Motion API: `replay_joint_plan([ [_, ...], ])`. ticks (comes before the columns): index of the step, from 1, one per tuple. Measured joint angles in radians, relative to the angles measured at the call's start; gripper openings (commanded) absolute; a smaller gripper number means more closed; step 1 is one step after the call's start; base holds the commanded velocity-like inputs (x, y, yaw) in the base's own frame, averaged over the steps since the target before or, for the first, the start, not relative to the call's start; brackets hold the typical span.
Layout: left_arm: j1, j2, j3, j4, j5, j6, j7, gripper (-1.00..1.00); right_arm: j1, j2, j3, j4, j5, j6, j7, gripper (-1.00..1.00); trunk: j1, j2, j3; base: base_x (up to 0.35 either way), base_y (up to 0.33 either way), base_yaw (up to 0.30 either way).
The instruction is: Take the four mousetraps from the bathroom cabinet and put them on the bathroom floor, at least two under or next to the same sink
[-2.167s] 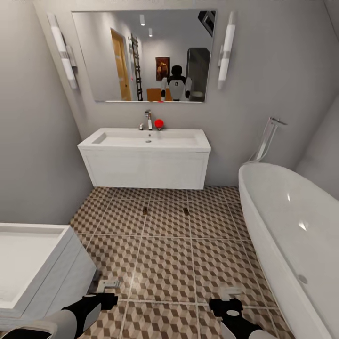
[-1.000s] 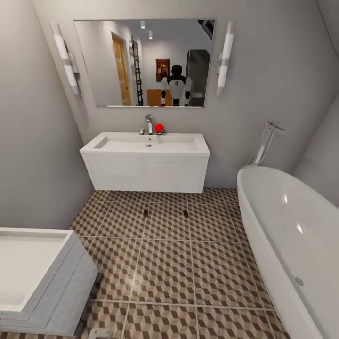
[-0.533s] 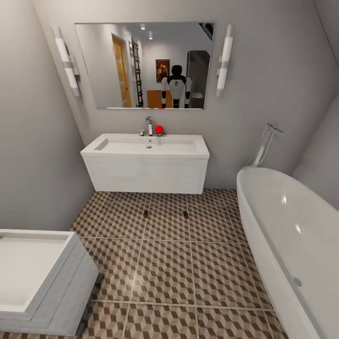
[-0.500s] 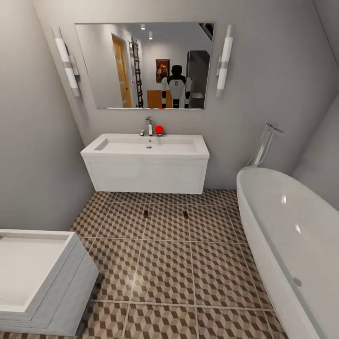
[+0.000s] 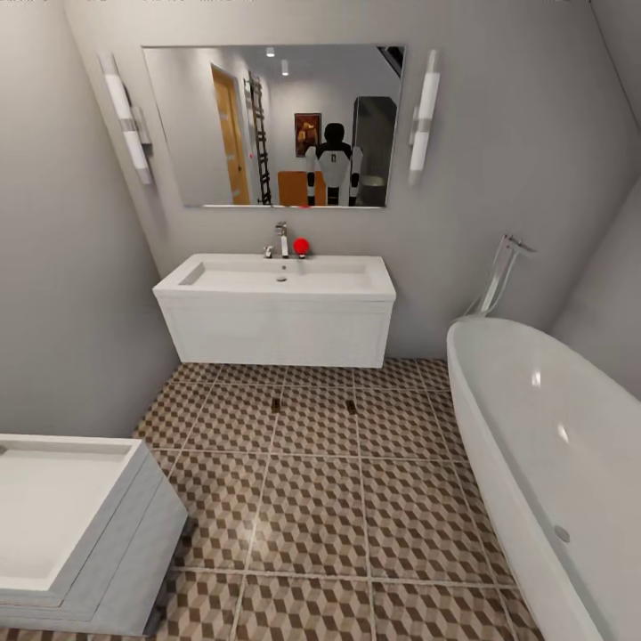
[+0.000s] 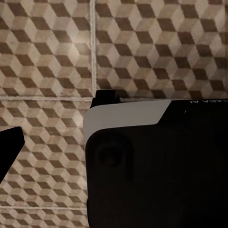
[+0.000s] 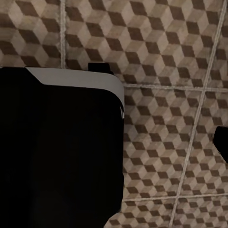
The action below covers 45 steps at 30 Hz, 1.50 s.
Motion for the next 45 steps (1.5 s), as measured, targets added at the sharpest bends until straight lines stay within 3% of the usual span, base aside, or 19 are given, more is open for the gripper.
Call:
replay_joint_plan([
  [45,0.010,-0.010,0.000,0.001,-0.001,0.000,-0.001,1.00,0.002,0.002,0.000,0.001,-0.004,0.000,0.032,1.00,0.000,0.000,0.066,0.000,0.000,0.000],
])
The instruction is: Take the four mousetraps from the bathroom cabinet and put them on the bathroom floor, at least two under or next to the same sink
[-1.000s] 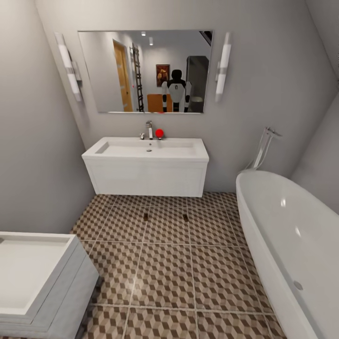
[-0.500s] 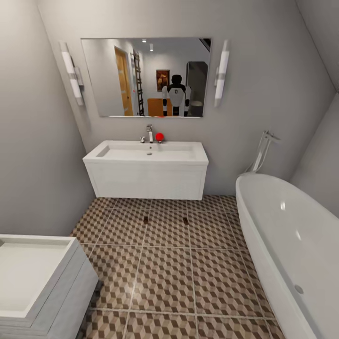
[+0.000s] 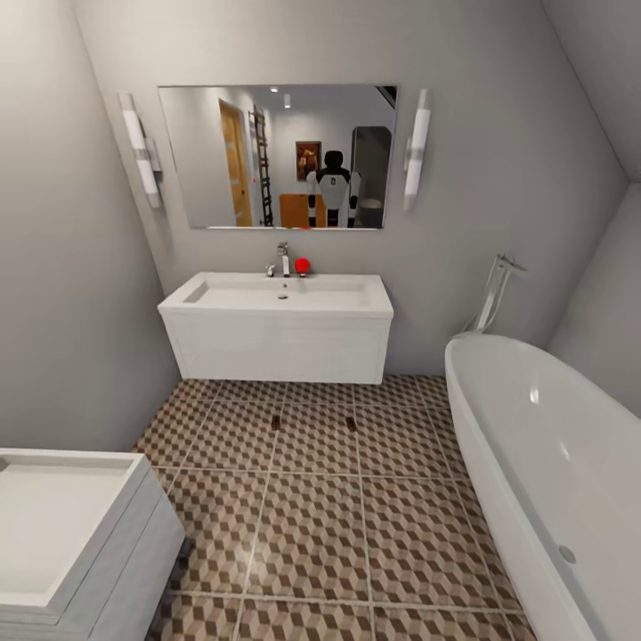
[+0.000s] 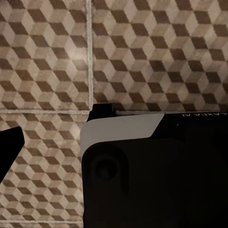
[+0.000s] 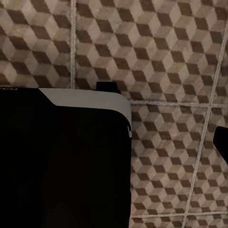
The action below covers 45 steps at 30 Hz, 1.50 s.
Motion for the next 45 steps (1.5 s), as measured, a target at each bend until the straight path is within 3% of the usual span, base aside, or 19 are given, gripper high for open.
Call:
replay_joint_plan([
  [9,0.009,-0.008,0.000,0.000,0.000,0.001,-0.015,1.00,0.005,-0.003,0.000,0.000,-0.002,-0.002,0.001,1.00,0.000,0.000,0.014,0.000,0.000,0.000],
  [21,0.039,-0.026,0.000,0.000,0.003,0.017,-0.110,1.00,0.045,-0.010,-0.002,-0.001,-0.004,-0.004,0.018,1.00,0.000,0.000,0.033,0.000,0.000,0.000],
  [45,0.086,-0.038,0.001,0.000,0.008,0.005,-0.116,1.00,0.050,-0.009,-0.003,-0.001,-0.003,0.010,0.010,1.00,0.000,0.000,0.052,0.000,0.000,-0.005],
])
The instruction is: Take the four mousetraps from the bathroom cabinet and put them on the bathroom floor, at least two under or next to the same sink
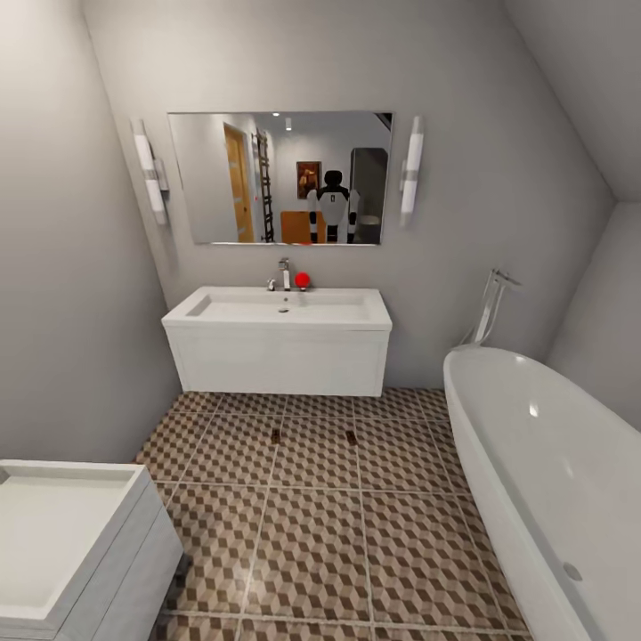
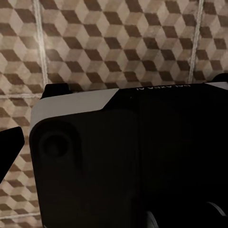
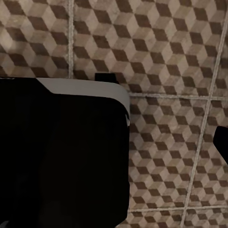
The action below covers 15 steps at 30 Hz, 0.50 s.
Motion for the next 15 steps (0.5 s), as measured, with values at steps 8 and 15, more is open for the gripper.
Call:
replay_joint_plan([
  [8,0.004,-0.004,0.000,0.000,0.000,-0.001,0.000,1.00,0.001,0.000,0.000,0.001,-0.001,0.001,0.006,1.00,0.000,0.000,0.001,0.000,0.000,-0.191],
  [15,0.005,-0.005,0.000,0.000,0.000,-0.001,0.000,1.00,0.002,0.000,0.000,0.001,-0.001,0.002,0.009,1.00,0.000,0.000,0.004,0.000,0.000,-0.269],
])
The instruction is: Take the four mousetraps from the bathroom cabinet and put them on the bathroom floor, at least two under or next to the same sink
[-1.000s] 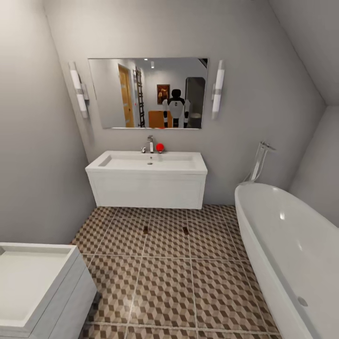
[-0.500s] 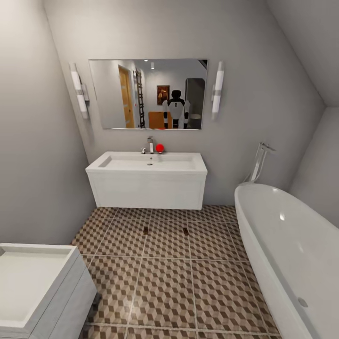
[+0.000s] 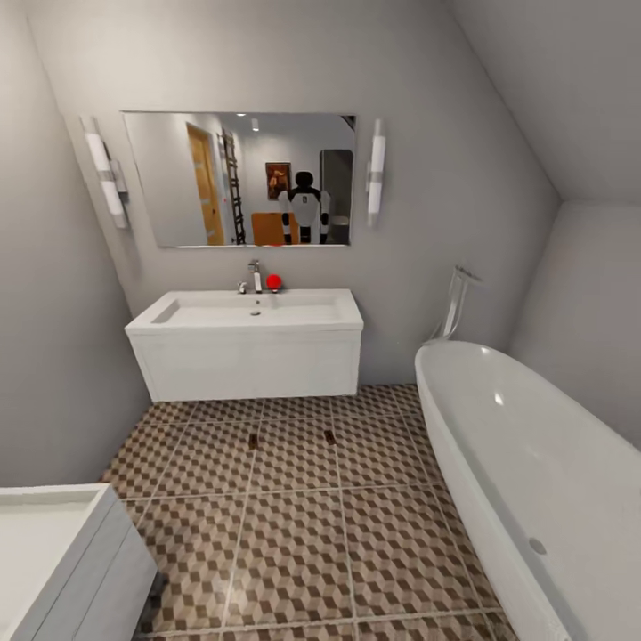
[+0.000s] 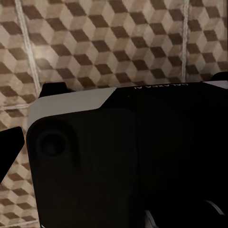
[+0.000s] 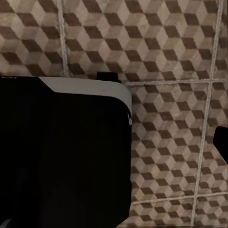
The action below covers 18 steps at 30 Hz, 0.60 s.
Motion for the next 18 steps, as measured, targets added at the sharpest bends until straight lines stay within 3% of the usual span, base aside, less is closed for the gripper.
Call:
replay_joint_plan([
  [18,0.000,-0.001,0.000,0.000,0.000,0.001,0.000,1.00,0.003,0.000,-0.003,0.000,-0.003,0.030,0.002,1.00,0.000,0.000,0.008,0.000,0.000,-0.288],
])
